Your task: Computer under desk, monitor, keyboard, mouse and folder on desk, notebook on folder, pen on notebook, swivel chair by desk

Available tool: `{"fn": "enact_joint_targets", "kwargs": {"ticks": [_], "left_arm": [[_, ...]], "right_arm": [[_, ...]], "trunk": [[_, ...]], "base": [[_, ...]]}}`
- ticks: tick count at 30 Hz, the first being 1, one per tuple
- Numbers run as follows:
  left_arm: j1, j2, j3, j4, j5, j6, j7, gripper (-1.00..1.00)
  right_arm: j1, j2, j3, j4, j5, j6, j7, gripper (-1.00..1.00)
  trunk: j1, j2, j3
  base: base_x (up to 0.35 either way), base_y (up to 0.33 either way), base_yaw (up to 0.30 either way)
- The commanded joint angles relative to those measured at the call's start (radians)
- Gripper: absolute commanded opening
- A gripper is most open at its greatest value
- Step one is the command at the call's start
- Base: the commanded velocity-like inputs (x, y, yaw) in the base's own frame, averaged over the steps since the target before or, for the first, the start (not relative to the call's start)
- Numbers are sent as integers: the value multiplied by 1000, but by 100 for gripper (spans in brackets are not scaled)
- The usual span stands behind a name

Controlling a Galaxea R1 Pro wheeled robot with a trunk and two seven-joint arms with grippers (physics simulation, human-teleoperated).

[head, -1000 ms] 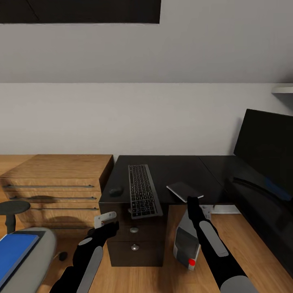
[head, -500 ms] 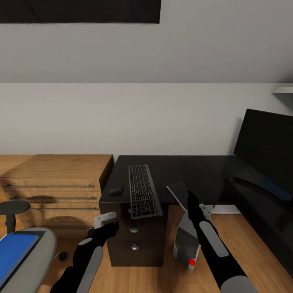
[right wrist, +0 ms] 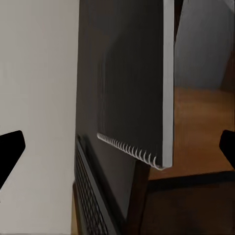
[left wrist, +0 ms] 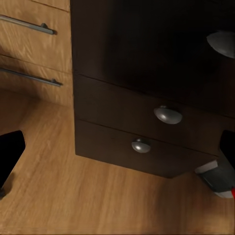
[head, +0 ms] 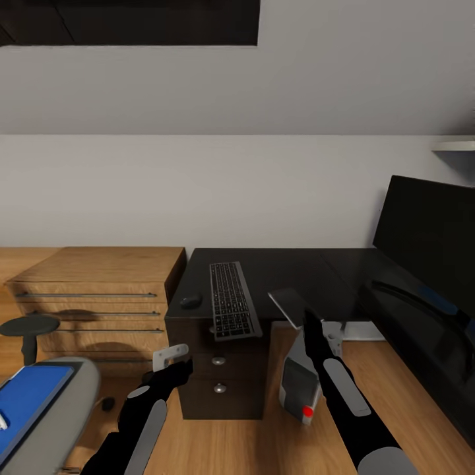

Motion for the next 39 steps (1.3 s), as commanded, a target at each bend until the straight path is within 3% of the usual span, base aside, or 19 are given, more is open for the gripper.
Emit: {"fn": "enact_joint_targets", "kwargs": {"ticks": [1,8,11,12,13,17,20,21,22,24,25,27,29,31,36,39], "left_arm": [[-1,0,-1,-1,11,2,10,100],[-1,0,-1,-1,10,2,10,100],[-1,0,-1,-1,9,2,10,100],[-1,0,-1,-3,10,2,11,100],[-1,0,-1,-5,10,2,11,100],[-1,-1,-1,-27,9,3,11,100],[0,-1,-1,-33,9,2,11,100],[0,-2,-2,-37,8,3,12,100],[0,-2,-2,-37,7,3,13,100],[0,-2,-2,-37,7,3,17,100],[0,-3,-3,-38,7,3,28,100],[0,-3,-3,-38,7,3,45,100],[0,-5,-4,-39,9,3,91,100],[0,-6,-6,-39,10,3,114,100],[1,-7,-7,-38,10,3,135,100],[0,-7,-7,-38,10,3,137,100]], "right_arm": [[-1,-1,3,-1,-10,-7,-4,100],[-1,-4,3,-4,-1,-8,-4,100],[-1,-18,3,-7,13,-9,-4,100],[0,-41,3,-18,19,-11,-5,100],[0,-48,3,-27,20,-11,-5,100],[16,-114,4,-172,24,-11,-7,100],[43,-138,4,-246,26,-9,-19,100],[64,-175,7,-338,29,7,-133,100],[66,-192,9,-366,35,32,-197,100],[68,-211,13,-397,42,77,-269,100],[69,-228,18,-428,51,144,-342,100],[70,-242,20,-457,62,226,-411,100],[71,-258,18,-500,93,390,-506,100],[71,-264,16,-515,129,452,-539,100],[71,-269,19,-538,216,504,-559,100],[71,-269,22,-541,227,509,-559,100]], "trunk": [[-1,-1,-1],[-1,-1,-1],[-1,-1,-1],[-1,-1,-1],[-1,-1,-1],[-16,27,11],[-28,48,21],[-31,55,24],[-35,62,27],[-43,76,33],[-47,83,37],[-54,97,43],[-62,111,49],[-70,125,55],[-89,160,71],[-100,181,80]], "base": [[-327,0,0],[-332,0,0],[-306,0,0],[-111,0,0],[-89,0,0],[-41,0,0],[-14,0,0],[-3,0,0],[-2,0,0],[-1,0,0],[0,0,0],[0,0,0],[-16,0,0],[-102,0,0],[-245,0,0],[-315,0,0]]}}
